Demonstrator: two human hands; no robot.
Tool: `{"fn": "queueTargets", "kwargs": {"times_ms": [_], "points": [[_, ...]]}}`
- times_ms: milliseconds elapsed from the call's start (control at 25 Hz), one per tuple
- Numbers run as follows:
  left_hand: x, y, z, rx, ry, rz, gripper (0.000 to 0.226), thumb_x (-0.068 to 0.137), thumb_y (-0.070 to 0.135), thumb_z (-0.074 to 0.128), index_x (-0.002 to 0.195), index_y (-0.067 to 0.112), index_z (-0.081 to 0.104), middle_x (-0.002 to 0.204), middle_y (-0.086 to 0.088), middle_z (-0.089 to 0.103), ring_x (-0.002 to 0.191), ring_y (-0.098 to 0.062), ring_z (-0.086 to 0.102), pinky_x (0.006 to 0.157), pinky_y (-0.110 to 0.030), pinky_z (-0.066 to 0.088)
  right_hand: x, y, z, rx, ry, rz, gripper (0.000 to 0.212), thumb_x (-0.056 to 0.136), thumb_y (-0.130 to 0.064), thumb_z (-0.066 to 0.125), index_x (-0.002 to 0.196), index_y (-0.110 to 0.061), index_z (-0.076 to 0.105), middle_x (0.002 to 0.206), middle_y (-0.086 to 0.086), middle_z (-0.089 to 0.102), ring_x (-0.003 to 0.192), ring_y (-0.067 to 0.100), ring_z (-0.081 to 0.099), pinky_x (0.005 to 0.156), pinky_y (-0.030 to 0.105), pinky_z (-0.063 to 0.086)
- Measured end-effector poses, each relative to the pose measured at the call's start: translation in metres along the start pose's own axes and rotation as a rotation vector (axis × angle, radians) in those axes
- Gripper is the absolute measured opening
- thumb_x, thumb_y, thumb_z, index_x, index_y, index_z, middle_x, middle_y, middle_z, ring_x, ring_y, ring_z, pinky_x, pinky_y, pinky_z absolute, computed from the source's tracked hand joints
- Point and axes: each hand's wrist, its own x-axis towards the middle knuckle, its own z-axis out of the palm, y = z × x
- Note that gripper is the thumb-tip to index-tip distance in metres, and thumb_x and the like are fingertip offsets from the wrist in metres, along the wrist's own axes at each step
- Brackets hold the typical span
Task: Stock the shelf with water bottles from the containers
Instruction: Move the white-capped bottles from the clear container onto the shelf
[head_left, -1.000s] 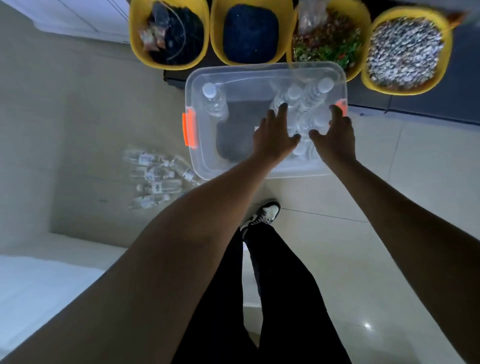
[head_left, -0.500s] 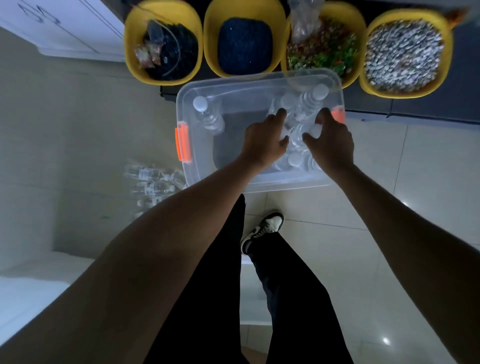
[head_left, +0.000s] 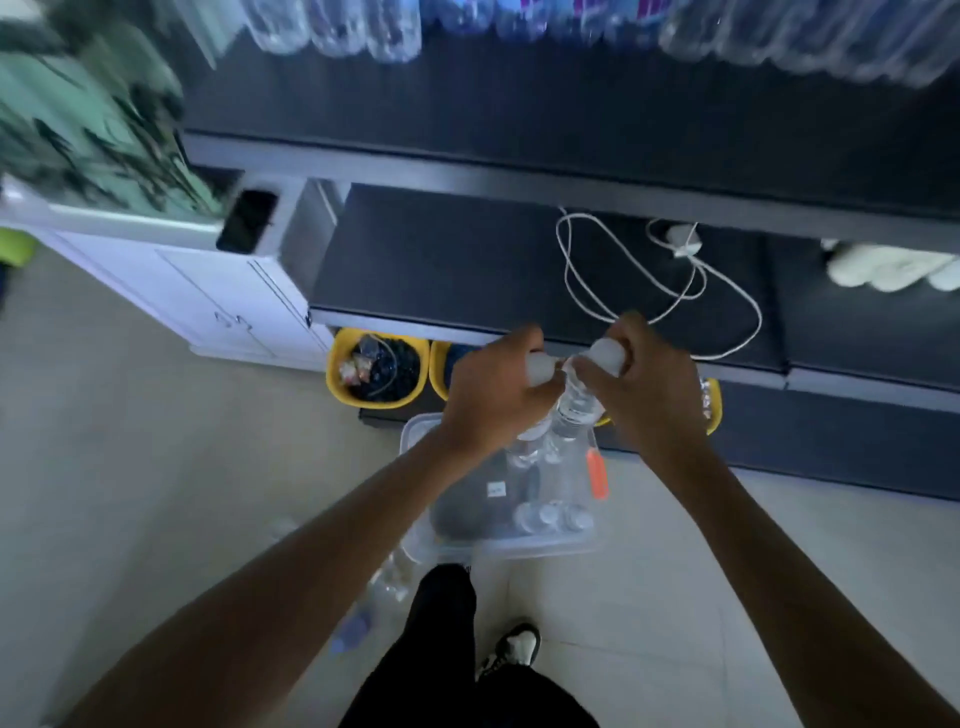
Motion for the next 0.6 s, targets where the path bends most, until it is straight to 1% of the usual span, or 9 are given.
{"fn": "queueTargets", "kwargs": {"times_ms": [120,200,320,360,400,520,600], "points": [[0.051,0.047,-0.089,-0.082,0.129,0.105,0.032,0.081,0.045,0.072,0.084,0.018,0.054,0.070,0.004,0.060,0.067,-0.025,0.062,0.057,-0.033,0.043,0.039,-0.076,-0.067,0.042,0.122,-0.150,0.032,0.083,-0.036,0.078,0.087,-0.017,0.053,0.068,-0.004,0.056,0.064,0.023,0.056,0.059,0.037,0.046],[0.089,0.072,-0.138,-0.127,0.204,0.160,0.032,0.081,0.041,0.077,0.082,0.018,0.055,0.069,0.004,0.060,0.065,-0.023,0.062,0.056,-0.032,0.043,0.069,-0.118,-0.102,0.072,0.196,-0.236,0.035,0.082,-0.038,0.078,0.085,-0.016,0.052,0.067,-0.006,0.052,0.061,0.018,0.052,0.057,0.034,0.042],[0.150,0.098,-0.198,-0.167,0.255,0.204,0.030,0.079,0.039,0.078,0.082,0.020,0.055,0.070,0.004,0.062,0.066,-0.019,0.061,0.058,-0.032,0.045,0.122,-0.177,-0.140,0.103,0.237,-0.303,0.034,0.082,-0.040,0.075,0.082,-0.020,0.048,0.064,-0.013,0.047,0.056,0.002,0.043,0.053,0.025,0.034],[0.171,0.102,-0.214,-0.170,0.274,0.214,0.029,0.078,0.039,0.077,0.081,0.022,0.054,0.070,0.006,0.061,0.065,-0.018,0.060,0.058,-0.032,0.046,0.142,-0.192,-0.148,0.097,0.239,-0.312,0.033,0.083,-0.039,0.075,0.081,-0.020,0.048,0.064,-0.014,0.046,0.056,0.000,0.042,0.053,0.023,0.032],[0.191,0.102,-0.225,-0.173,0.291,0.214,0.027,0.077,0.039,0.077,0.080,0.023,0.054,0.069,0.007,0.060,0.064,-0.016,0.059,0.058,-0.032,0.046,0.161,-0.203,-0.151,0.091,0.228,-0.315,0.033,0.083,-0.038,0.076,0.079,-0.020,0.048,0.064,-0.013,0.047,0.056,0.000,0.042,0.053,0.024,0.032],[0.238,0.084,-0.234,-0.182,0.325,0.198,0.022,0.078,0.032,0.075,0.079,0.022,0.056,0.069,0.010,0.057,0.064,-0.013,0.055,0.060,-0.034,0.050,0.211,-0.219,-0.140,0.080,0.208,-0.306,0.034,0.083,-0.039,0.076,0.075,-0.021,0.049,0.064,-0.008,0.049,0.058,0.012,0.046,0.056,0.030,0.037],[0.260,0.065,-0.228,-0.188,0.343,0.176,0.019,0.080,0.028,0.074,0.082,0.016,0.059,0.074,0.006,0.061,0.068,-0.018,0.059,0.062,-0.035,0.051,0.236,-0.222,-0.125,0.008,0.195,-0.275,0.032,0.085,-0.040,0.073,0.080,-0.018,0.049,0.066,-0.006,0.050,0.064,0.016,0.050,0.058,0.031,0.036]]}}
